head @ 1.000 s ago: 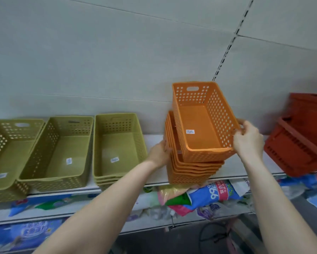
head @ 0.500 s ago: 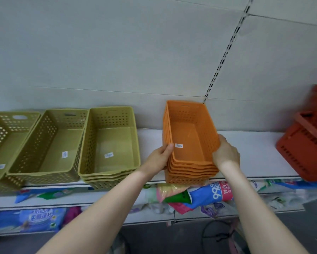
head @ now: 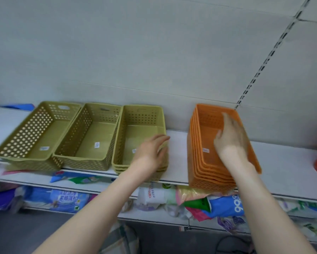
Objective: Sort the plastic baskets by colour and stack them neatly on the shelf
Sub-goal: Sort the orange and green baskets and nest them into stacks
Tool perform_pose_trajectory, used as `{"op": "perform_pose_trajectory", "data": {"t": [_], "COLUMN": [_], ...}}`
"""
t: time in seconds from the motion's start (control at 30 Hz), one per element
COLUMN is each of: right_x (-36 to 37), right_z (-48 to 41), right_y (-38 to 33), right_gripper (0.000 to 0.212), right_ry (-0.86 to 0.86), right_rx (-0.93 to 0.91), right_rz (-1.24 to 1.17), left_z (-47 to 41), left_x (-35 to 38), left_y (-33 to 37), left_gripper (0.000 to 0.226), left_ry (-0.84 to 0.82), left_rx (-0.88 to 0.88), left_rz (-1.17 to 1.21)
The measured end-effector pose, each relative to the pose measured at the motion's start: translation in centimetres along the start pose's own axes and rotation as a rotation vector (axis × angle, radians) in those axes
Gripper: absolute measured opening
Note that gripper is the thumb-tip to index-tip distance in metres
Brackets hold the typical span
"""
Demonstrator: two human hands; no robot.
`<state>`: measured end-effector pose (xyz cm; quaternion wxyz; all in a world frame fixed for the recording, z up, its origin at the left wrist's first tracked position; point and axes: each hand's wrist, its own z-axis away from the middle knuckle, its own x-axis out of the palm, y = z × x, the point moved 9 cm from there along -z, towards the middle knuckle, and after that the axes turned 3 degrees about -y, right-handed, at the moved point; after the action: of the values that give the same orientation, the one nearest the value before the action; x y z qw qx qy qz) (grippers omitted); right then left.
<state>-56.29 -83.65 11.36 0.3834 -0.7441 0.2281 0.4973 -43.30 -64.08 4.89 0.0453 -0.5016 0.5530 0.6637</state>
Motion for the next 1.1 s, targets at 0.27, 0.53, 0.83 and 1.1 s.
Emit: {"op": "perform_pose_trajectory", "data": {"t": [0.27,0.53,0.83,1.1], "right_x": [14.8,17.9,11.8,17.0], "right_z": [3.6,4.1,4.7,9.4], "right_y": [-10.8,-9.8,-20.1,-28.4], "right_gripper": [0.038,0.046,0.038,0.023], "right_ry": [-0.434,-0.535,-0.14,-0.866], "right_rx": [-0.096,0.143,-0.278,0.196], "right_rz": [-0.095,-0.097,-0.23,-0.713], "left_z": [8.0,8.8,8.2,9.0], "left_x": [-11.1,-10.4,-16.9,-19.5], "left_y": [-16.5,-21.4,-17.3,-12.3], "left_gripper": [0.037,0.036,0.024,0.027], "left_ry": [0.289,-0.026,0.333,0.355], "left_rx": [-0.243,-0.305,-0.081,0.239], "left_rz": [-0.326,-0.572,-0.437,-0.462]}}
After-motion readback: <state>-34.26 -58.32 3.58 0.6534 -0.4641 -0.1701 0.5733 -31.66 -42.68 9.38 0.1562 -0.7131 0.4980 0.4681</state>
